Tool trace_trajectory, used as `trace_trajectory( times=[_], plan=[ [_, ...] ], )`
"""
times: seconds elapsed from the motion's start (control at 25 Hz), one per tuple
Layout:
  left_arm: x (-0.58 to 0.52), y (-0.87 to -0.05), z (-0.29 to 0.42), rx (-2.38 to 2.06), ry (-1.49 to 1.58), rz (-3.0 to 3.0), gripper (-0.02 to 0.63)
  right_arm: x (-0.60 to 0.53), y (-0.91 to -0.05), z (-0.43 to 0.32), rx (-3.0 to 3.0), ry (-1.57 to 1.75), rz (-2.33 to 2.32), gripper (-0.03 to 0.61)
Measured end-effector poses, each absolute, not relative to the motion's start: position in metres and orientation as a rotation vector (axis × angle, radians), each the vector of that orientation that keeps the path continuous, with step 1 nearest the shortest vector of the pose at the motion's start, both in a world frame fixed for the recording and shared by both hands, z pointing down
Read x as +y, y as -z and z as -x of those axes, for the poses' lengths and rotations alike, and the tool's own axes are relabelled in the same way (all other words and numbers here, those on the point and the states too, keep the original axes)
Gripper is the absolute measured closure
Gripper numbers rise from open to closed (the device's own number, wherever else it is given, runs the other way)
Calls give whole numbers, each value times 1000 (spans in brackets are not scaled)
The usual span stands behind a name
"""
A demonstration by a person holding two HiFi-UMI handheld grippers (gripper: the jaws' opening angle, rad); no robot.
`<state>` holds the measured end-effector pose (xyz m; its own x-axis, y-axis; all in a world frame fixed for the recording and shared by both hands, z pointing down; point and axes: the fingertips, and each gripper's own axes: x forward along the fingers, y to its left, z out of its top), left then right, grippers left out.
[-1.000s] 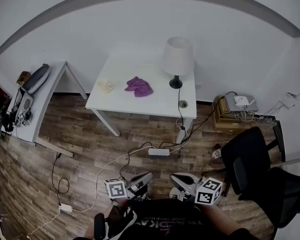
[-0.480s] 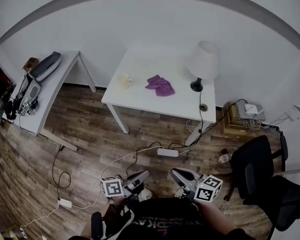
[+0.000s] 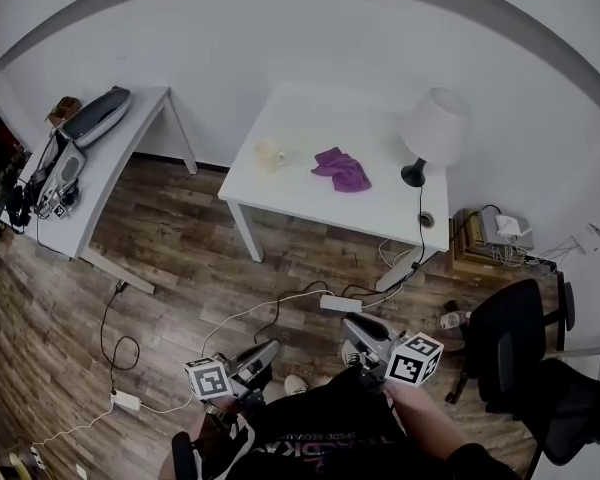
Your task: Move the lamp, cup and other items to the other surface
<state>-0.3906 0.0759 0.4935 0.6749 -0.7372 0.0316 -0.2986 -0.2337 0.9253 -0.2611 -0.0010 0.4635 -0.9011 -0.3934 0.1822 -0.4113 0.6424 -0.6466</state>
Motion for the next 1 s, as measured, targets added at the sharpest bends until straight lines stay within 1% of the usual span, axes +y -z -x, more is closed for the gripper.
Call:
trace_trajectory(
  times=[0.04, 0.16, 0.32, 0.4, 0.68, 0.76, 1.0],
  plan=[
    [76, -494, 399, -840, 526, -1806, 623, -10, -467, 263, -2811, -1101, -709, 488],
    [77, -497, 419, -896, 582, -1767, 623, -45, -475, 266, -2762, -1017, -766, 454],
    [75, -506, 433, -975, 637, -1702, 623, -110, -486, 263, -2711, -951, -839, 431],
    [71, -510, 439, -1018, 664, -1670, 623, -150, -494, 262, -2680, -915, -866, 428],
    [32, -506, 451, -1165, 732, -1597, 623, -307, -540, 269, -2501, -612, -937, 422],
    [17, -501, 452, -1205, 752, -1583, 623, -347, -558, 273, -2437, -548, -935, 390],
    [-1, -507, 446, -1315, 773, -1488, 623, -443, -608, 284, -2307, -503, -910, 348]
  ],
)
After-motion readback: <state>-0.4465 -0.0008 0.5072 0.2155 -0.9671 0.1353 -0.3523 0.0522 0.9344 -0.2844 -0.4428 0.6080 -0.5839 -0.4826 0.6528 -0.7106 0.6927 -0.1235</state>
